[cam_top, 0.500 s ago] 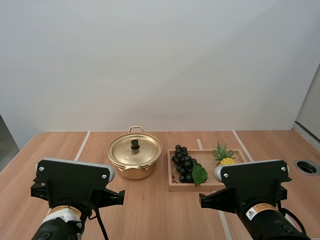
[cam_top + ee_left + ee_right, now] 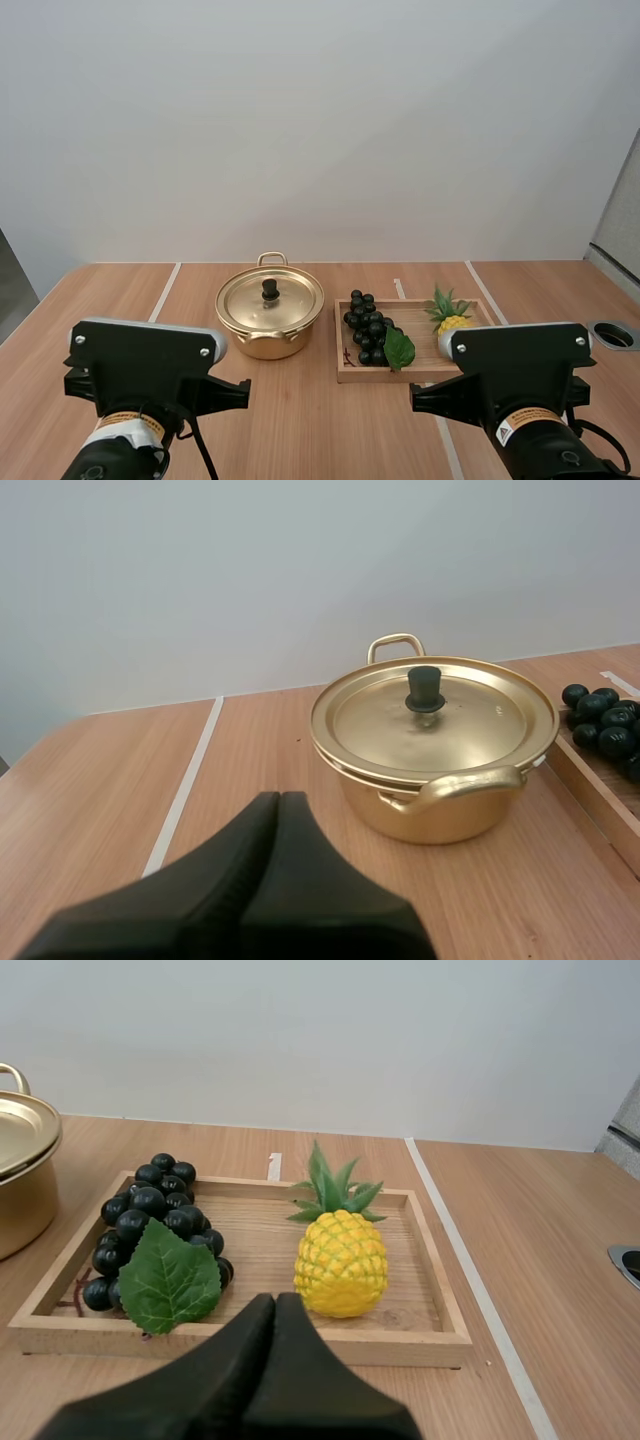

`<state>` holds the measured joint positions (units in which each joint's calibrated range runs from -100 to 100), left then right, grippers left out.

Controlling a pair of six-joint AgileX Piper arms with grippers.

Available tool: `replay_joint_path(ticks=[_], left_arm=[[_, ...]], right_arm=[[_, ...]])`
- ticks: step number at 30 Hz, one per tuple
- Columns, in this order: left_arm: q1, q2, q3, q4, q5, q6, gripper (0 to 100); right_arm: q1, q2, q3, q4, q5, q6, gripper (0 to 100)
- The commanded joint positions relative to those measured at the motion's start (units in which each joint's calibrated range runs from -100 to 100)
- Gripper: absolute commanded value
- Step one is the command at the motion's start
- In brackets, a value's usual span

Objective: Open the pot, put the pineapple inside, and close it

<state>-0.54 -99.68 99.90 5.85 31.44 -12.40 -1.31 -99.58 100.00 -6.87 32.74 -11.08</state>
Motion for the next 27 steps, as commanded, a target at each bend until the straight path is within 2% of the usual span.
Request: replay_joint_path(ticks=[1, 15, 19, 27], left_arm=[[-0.22, -0.32, 0.10, 0.24, -0.07, -0.64, 0], [-0.22, -0.32, 0.10, 0.24, -1.00, -0.64, 0], [-0.20, -0.32, 0.10, 0.24, -6.92, -0.36, 0], [-0.13, -0.32, 0.10, 0.24, -11.25, -0.36, 0]], right_arm=[[0.08, -0.42, 0.00, -0.59, -0.17, 0.29, 0], [0.08, -0.42, 0.00, -0.18, -0.33, 0.29, 0], [0.08, -0.42, 0.00, -0.18, -3.21, 0.29, 0], [0.08, -0.42, 0.00, -0.18, -4.36, 0.29, 0]])
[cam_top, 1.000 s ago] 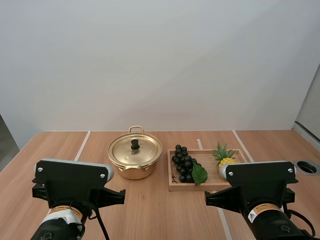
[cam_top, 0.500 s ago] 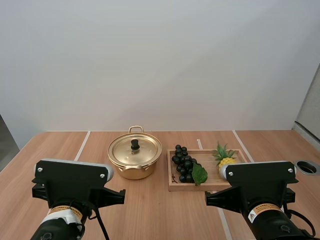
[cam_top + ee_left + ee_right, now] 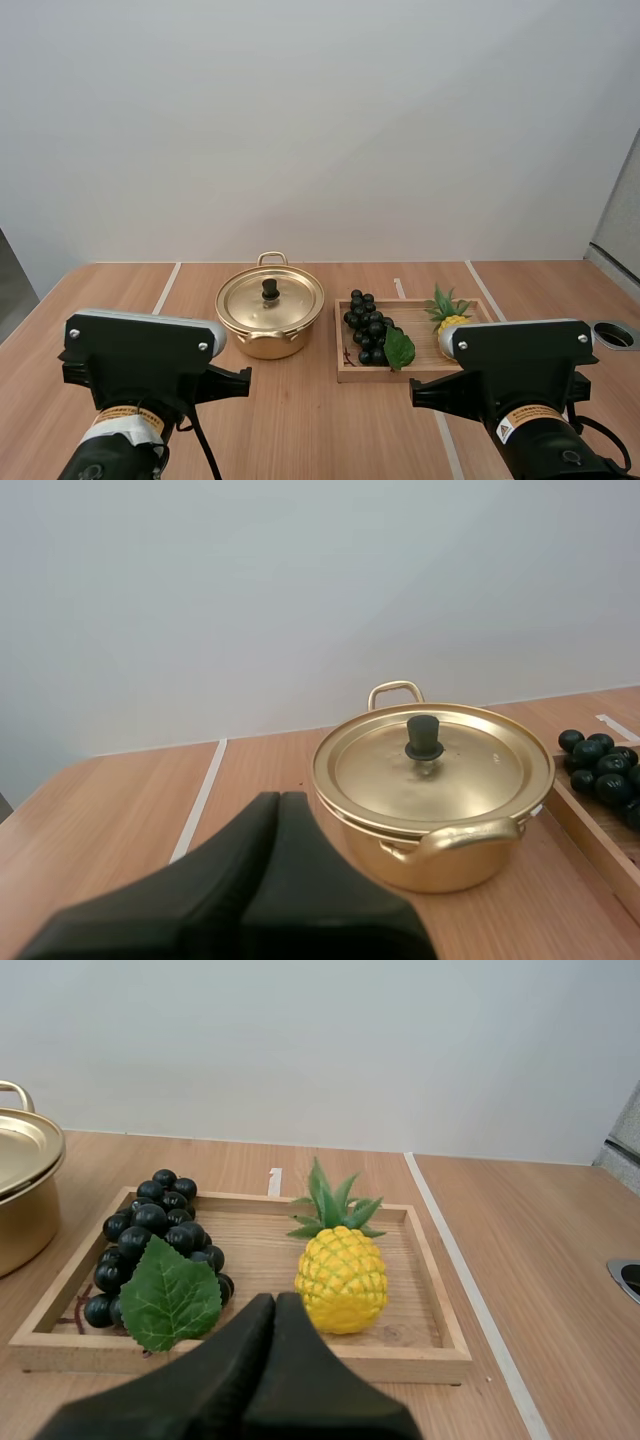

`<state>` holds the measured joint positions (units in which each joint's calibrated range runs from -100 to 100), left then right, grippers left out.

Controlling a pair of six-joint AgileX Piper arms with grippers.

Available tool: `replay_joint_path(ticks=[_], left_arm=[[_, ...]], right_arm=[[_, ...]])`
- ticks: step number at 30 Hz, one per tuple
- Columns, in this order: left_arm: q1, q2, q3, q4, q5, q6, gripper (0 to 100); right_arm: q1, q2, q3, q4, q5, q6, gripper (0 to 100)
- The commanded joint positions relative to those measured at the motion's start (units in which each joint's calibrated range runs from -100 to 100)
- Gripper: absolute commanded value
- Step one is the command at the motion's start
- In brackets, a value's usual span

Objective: Open the pot, put the pineapple inside, and close it

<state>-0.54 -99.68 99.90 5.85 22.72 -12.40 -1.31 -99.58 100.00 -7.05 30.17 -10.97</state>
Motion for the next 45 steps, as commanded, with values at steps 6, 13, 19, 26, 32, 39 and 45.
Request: replay_joint_path(ticks=[6, 13, 19, 26, 32, 39, 45], left_arm=[[-0.13, -0.32, 0.10, 0.24, -2.52, -0.36, 0], [-0.21, -0.32, 0.10, 0.38, -21.92, -0.14, 0], [-0.21, -0.32, 0.10, 0.38, -66.80, -0.14, 0], [-0.21, -0.32, -5.86, -10.74, -69.49, 5.98, 0], [-0.21, 0.82, -20.60, -20.34, -52.84, 13.35, 0], [-0.21, 10.16, -39.81, -20.34, -41.21, 15.81, 0], [-0.21, 19.31, -55.17, -20.34, -35.13, 17.97, 0]], right_arm=[[0.08, -0.42, 0.00, -0.13, -3.96, 0.18, 0], [0.08, -0.42, 0.00, -9.68, -42.95, 0.18, 0], [0.08, -0.42, -0.04, -9.00, -77.61, -3.28, 0], [0.08, -0.42, -13.45, 24.63, -77.26, -16.53, 0], [0.08, 0.48, -28.95, 34.81, -54.03, -31.73, 0], [0.03, 8.46, -44.76, 34.75, -38.74, -33.87, 0], [-1.73, 16.52, -57.67, 34.63, -25.63, -34.19, 0]])
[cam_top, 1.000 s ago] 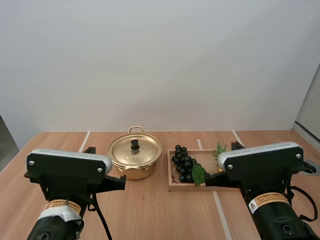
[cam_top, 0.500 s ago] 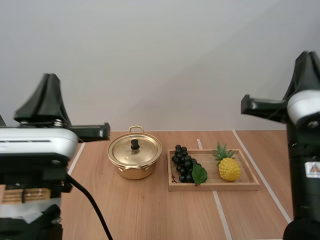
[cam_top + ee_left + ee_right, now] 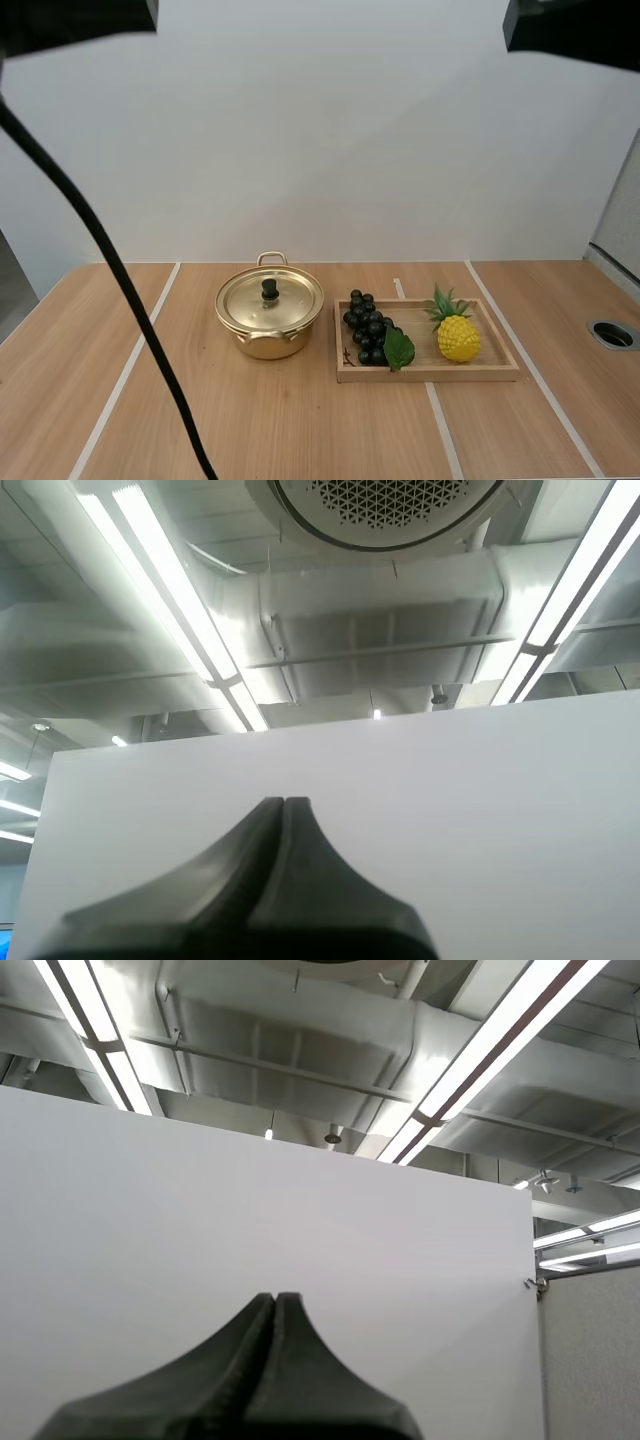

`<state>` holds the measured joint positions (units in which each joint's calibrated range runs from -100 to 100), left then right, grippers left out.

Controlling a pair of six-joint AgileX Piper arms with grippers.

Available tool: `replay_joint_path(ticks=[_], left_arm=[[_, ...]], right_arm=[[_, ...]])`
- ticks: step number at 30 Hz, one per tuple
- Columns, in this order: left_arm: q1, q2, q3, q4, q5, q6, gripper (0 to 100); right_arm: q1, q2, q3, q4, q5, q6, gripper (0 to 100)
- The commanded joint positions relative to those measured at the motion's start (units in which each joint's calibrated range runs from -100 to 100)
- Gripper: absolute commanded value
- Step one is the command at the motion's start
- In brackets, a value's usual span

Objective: Open the pot, put the pineapple inside, and close it

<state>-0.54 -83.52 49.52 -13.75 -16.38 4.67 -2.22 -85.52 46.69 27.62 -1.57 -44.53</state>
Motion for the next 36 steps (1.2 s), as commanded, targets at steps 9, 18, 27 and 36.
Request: replay_joint_path(ticks=[9, 18, 27, 36], left_arm=[[1.40, 13.96, -21.00, 0.79, 33.86, 1.44, 0], [1.96, 22.70, -22.47, 3.38, 51.10, -5.65, 0], [5.08, 31.02, -22.47, 3.74, 66.75, -2.57, 0], [5.47, 42.58, -22.47, 3.74, 78.25, 1.29, 0]], right_arm=[[-5.27, 17.85, -19.46, -16.96, 36.85, 17.85, 0], [-5.71, 28.00, -23.49, -44.19, 61.23, 34.76, 0], [-5.71, 38.90, -23.49, -38.77, 69.04, 30.18, 0], [-5.71, 47.71, -23.49, -31.17, 85.38, 23.17, 0]])
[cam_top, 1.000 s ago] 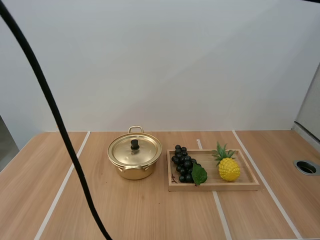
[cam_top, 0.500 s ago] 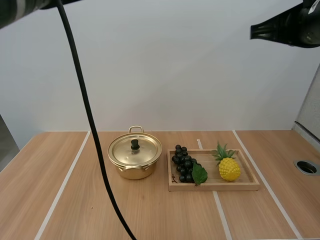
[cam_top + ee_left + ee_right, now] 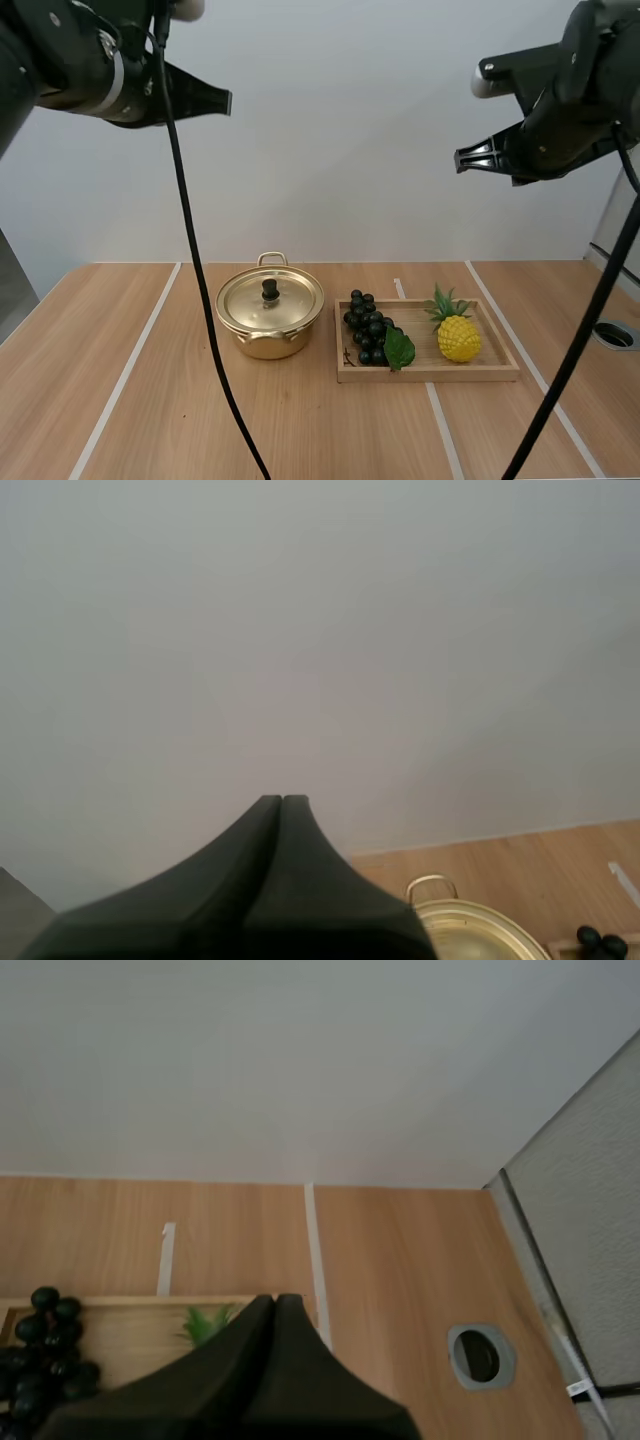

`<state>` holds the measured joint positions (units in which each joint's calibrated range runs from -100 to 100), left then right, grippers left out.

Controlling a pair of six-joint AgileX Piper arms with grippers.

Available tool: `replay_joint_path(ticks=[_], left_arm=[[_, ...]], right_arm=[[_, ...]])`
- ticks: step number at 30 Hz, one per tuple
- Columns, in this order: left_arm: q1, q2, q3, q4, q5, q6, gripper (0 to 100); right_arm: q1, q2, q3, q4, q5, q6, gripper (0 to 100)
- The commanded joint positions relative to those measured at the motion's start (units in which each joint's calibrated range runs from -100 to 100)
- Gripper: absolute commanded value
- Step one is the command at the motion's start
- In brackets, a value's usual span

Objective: Open the pot, put the pineapple inside, and close it

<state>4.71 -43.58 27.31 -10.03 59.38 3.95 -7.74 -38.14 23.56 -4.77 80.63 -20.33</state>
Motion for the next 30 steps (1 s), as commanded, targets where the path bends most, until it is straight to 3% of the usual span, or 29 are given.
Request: replay_joint_path(ticks=[1, 11, 23, 26, 30], left_arm=[[0.22, 4.10, -0.26, 0.02, 4.04, 3.26, 0], [0.22, 14.64, -0.26, -2.35, 14.94, 10.74, 0], [0.22, 22.06, -0.26, -9.10, 24.92, 17.15, 1], [0.14, 23.92, -0.26, -10.09, 26.82, 17.80, 12], [0.14, 26.51, -0.26, -12.49, 30.00, 18.26, 40]], right_arm=[[-0.18, 0.65, -0.36, 1.41, 4.02, -1.04, 0], [-0.18, 0.79, 2.23, 2.44, 12.72, -2.49, 0], [-0.18, 0.79, 13.60, 1.02, 5.63, -2.49, 0], [-0.18, 0.79, 13.77, 1.02, 5.63, -3.54, 0], [-0.18, 0.79, 13.77, 1.02, 5.63, -3.92, 0]])
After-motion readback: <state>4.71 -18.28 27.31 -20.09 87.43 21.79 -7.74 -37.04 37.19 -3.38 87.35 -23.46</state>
